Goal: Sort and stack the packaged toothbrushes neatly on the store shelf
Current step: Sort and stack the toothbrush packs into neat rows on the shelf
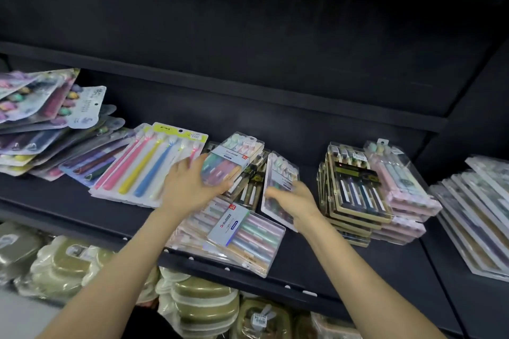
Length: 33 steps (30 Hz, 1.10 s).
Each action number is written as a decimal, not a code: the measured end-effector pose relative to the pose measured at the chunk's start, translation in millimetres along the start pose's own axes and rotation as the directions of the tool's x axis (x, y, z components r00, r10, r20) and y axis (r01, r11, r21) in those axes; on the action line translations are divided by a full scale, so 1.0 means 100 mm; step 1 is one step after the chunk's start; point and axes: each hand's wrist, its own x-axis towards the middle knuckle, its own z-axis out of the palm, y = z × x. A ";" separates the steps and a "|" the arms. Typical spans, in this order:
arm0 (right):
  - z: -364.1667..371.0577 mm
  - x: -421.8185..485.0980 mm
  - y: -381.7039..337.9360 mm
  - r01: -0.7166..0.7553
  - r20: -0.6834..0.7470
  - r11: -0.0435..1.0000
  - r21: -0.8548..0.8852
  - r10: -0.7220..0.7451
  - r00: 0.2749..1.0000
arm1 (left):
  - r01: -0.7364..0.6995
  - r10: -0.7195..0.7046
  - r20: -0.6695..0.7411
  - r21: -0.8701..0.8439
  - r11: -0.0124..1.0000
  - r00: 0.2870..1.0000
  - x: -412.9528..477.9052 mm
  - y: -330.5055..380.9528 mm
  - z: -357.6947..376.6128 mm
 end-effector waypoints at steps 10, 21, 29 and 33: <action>-0.33 -0.47 -0.18 0.218 0.040 0.969 0.117 -0.224 0.974 | 0.055 -0.055 -0.003 -0.008 0.998 0.998 0.33 0.30 0.04; -1.53 -1.36 -0.06 0.485 -0.128 0.873 0.056 -0.475 0.871 | -0.084 0.031 -0.117 -0.478 0.874 0.993 -0.41 1.29 -0.19; -2.62 -1.63 0.76 0.265 -0.320 0.964 0.020 -0.245 0.915 | -0.212 0.178 -0.116 -0.513 0.832 0.977 -0.80 1.98 -0.01; -2.87 -1.71 1.08 0.152 -0.262 0.988 0.012 -0.143 0.954 | -0.282 0.245 -0.141 -0.529 0.800 0.959 -0.89 2.24 0.11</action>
